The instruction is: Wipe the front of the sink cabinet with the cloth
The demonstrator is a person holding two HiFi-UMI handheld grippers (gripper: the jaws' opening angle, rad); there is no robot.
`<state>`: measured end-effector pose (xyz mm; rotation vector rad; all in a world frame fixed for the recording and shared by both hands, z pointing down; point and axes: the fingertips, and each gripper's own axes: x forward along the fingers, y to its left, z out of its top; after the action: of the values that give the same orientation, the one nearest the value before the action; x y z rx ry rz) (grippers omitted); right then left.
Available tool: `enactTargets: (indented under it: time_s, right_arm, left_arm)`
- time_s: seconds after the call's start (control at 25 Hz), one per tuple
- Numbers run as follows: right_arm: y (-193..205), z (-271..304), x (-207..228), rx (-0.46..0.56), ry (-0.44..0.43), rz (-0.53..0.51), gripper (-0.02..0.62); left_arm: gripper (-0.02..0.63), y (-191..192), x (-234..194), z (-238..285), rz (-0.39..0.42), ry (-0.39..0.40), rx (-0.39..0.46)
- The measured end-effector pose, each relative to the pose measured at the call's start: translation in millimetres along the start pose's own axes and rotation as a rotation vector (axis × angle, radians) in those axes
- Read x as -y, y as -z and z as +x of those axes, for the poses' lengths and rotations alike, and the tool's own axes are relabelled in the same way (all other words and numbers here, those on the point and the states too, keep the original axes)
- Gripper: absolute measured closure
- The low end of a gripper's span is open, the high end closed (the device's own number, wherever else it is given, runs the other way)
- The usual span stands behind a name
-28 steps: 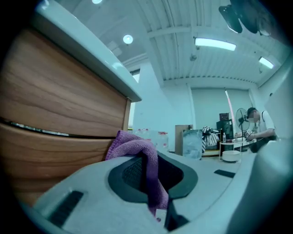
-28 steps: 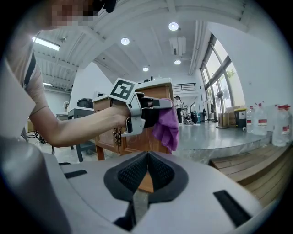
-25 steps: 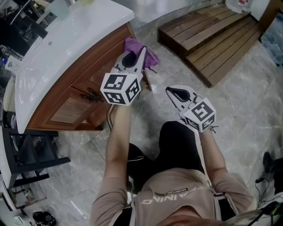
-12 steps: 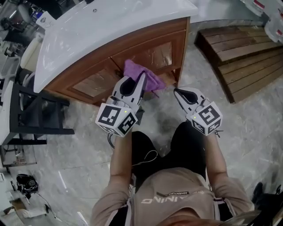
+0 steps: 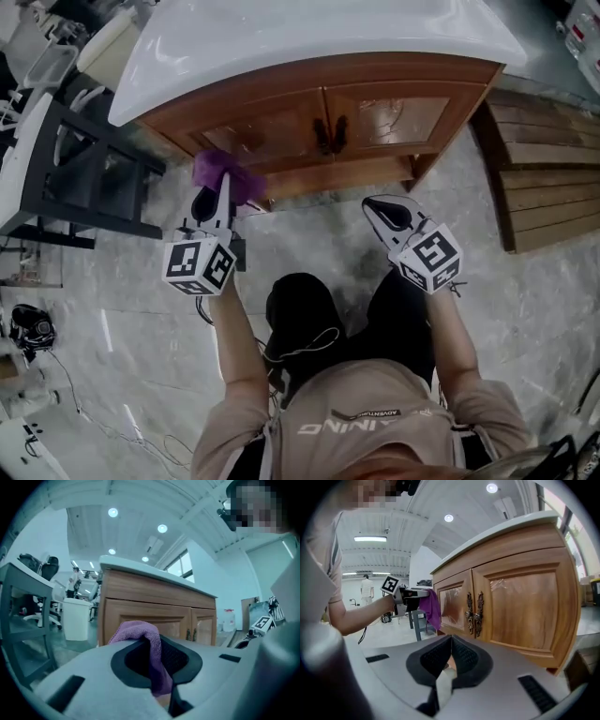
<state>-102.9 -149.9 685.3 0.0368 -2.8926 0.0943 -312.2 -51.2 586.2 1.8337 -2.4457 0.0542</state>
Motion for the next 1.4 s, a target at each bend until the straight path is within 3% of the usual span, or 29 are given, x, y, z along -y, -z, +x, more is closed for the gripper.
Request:
enactTargets:
  time_s: [0.32, 0.56, 0.64, 0.84, 1.0, 1.4]
  right_arm:
    - [9.4, 26.3, -20.4, -0.038, -0.043, -0.003, 0.583]
    - [9.2, 23.1, -15.4, -0.027, -0.011, -0.001, 0.583]
    - [12.8, 18.6, -13.1, -0.036, -0.006, -0.004, 0.583]
    - [20.3, 9.8, -1.9, -0.048, 0.025, 0.007, 0.583]
    - [23.3, 10.5, -4.7, -0.051, 0.024, 0.008, 0.583]
    - [29.6, -9.4, 8.6, -0.032, 0.085, 0.022, 0.583]
  left_arm:
    - [0.569, 17.2, -94.1, -21.0, -0.027, -0.174, 0.034]
    - [0.569, 37.3, -115.5, 13.5, 0.173, -0.283, -0.033]
    - [0.569, 36.5, -112.6, 18.1, 0.188, -0.312, -0.025]
    - [0.569, 34.7, -99.8, 26.3, 0.059, -0.273, 0.038]
    - [0.569, 33.7, -87.2, 32.9, 0.054, -0.263, 0.054]
    - [0.569, 35.9, -3.6, 82.3, 0.056, -0.132, 0.057]
